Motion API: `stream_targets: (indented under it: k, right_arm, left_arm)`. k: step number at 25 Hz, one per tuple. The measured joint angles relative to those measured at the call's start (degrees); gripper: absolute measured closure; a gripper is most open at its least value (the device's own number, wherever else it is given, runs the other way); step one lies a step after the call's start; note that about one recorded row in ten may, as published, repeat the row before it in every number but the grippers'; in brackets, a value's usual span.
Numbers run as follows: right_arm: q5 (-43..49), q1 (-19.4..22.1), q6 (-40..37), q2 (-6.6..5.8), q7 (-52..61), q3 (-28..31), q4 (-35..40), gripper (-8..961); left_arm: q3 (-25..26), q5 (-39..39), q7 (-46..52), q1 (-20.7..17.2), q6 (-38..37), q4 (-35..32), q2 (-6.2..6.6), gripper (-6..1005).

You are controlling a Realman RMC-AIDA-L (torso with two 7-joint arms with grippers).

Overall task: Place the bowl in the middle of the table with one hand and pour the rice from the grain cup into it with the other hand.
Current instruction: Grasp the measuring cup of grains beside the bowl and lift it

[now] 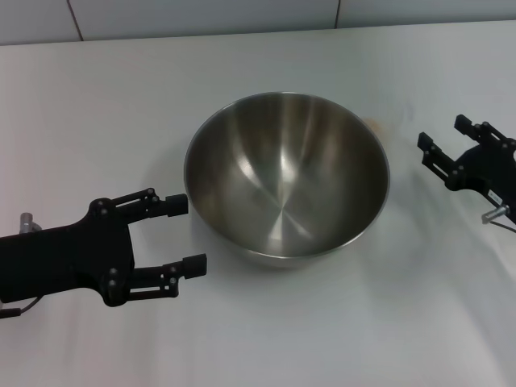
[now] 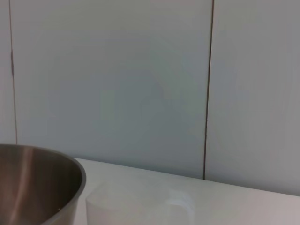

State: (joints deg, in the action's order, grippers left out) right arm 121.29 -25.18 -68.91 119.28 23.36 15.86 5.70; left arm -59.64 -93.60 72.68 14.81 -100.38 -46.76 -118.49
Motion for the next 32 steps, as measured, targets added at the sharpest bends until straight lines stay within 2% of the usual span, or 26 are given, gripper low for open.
stream_targets:
  k: [13, 32]
  right_arm:
    - [0.00, -3.19, 5.44, -0.10, -0.06, 1.67, -0.68, 289]
    - [0.01, -5.70, 8.45, -0.10, -0.07, 1.64, -1.31, 290]
  left_arm:
    - [0.05, 0.00, 0.00, -0.01, 0.02, 0.00, 0.18, 170]
    - [0.05, 0.00, -0.32, 0.40, 0.46, 0.01, 0.17, 170]
